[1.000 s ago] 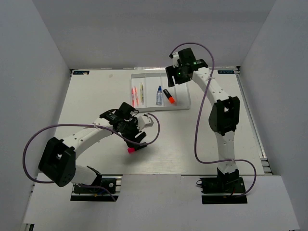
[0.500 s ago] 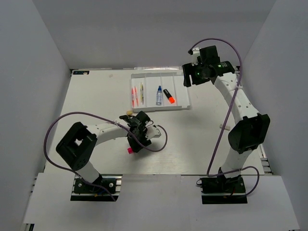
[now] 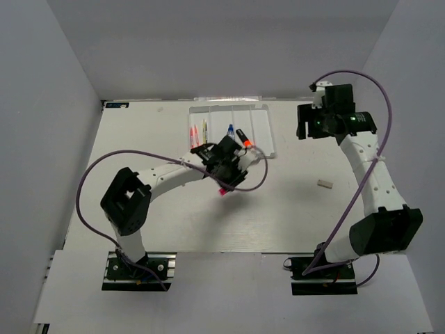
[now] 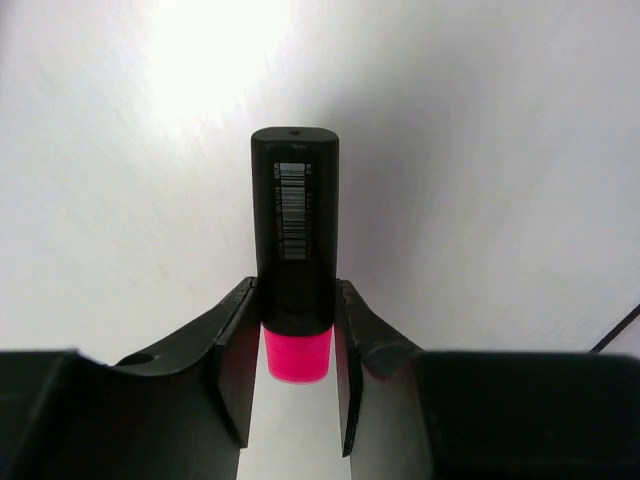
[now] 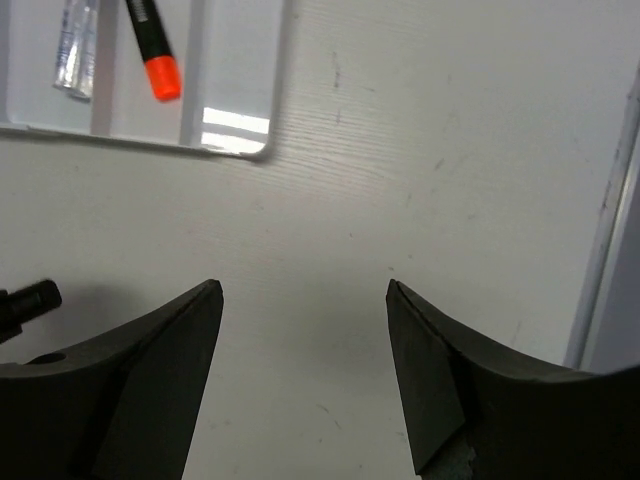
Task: Sort the stationery into containers
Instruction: Pick up the pen from the center of the board, then place the pen in the storage box.
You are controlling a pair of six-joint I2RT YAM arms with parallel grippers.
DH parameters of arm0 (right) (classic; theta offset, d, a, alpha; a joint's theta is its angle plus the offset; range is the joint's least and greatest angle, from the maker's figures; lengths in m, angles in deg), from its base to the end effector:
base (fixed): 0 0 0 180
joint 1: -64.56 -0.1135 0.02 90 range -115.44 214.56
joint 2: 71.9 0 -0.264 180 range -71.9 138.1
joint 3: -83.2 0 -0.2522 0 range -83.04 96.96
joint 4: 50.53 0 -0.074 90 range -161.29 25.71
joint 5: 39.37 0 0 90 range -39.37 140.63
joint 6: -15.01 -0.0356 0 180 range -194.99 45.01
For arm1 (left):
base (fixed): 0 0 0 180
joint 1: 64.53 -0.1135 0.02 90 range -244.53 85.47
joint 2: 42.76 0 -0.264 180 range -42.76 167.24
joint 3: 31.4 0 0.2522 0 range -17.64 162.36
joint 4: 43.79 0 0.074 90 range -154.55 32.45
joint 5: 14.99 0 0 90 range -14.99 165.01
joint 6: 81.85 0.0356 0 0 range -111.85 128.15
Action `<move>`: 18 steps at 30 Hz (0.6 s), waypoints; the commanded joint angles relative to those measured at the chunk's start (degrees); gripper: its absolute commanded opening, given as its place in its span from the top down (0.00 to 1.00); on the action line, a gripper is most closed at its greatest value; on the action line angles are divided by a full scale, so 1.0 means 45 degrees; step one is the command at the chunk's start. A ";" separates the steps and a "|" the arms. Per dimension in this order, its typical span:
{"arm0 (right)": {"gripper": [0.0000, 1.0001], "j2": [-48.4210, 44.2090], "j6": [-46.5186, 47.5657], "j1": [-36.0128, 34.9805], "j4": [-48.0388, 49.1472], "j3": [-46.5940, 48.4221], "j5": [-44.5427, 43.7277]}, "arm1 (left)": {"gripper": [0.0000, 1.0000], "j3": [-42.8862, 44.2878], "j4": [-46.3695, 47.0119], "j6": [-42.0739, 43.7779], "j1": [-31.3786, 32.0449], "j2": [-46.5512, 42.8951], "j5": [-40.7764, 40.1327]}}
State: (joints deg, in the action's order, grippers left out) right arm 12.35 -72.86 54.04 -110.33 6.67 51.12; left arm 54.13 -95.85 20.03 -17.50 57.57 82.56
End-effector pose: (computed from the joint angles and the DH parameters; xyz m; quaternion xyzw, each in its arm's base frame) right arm 0.3096 0.0578 0.3879 -0.1019 0.9027 0.0345 0.4166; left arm 0.2380 -0.2623 0.2083 0.4922 0.8447 -0.1219 0.1713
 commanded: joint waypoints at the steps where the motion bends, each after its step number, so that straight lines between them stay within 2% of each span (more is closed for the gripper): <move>1: 0.28 -0.0947 -0.0239 0.0676 0.0134 -0.0735 -0.0637 | 1.00 0.3243 0.1344 -0.2500 -0.0078 0.0626 0.0509; 2: 0.28 -0.1161 -0.0220 0.0911 0.0095 -0.1123 -0.0559 | 1.00 0.4063 0.1170 -0.3741 -0.0253 0.1059 0.0567; 3: 0.29 -0.1240 -0.0200 0.1048 0.0114 -0.1359 -0.0481 | 1.00 0.5773 0.0975 -0.4314 -0.0255 0.2068 0.0607; 5: 0.29 -0.1475 -0.0142 0.1381 0.0153 -0.2002 -0.0286 | 1.00 0.7694 0.0101 -0.5407 -0.0391 0.3244 0.0375; 7: 0.29 -0.1631 -0.0064 0.1595 0.0231 -0.2395 -0.0246 | 1.00 1.0460 -0.0470 -0.6171 -0.0509 0.4977 -0.0927; 10: 0.30 -0.1787 0.0073 0.1752 0.0231 -0.2884 0.0199 | 1.00 1.3299 -0.1040 -0.7948 -0.0800 0.6798 -0.2611; 13: 0.30 -0.1847 0.0132 0.1870 0.0173 -0.3002 0.0359 | 0.98 1.2474 0.1119 -0.7973 -0.1153 0.6747 -0.2868; 14: 0.30 -0.1885 0.0132 0.1928 0.0212 -0.3002 0.0417 | 0.98 1.2450 0.1458 -0.7875 -0.1308 0.6804 -0.3643; 18: 0.30 -0.1886 0.0093 0.2065 0.0290 -0.3177 0.0554 | 0.97 1.3172 0.2163 -0.7854 -0.1795 0.7488 -0.4822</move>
State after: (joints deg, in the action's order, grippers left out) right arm 5.68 -72.90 62.72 -110.61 -7.10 52.31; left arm 110.34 -90.98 -13.17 -23.69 92.30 67.64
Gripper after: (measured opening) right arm 0.702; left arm 0.412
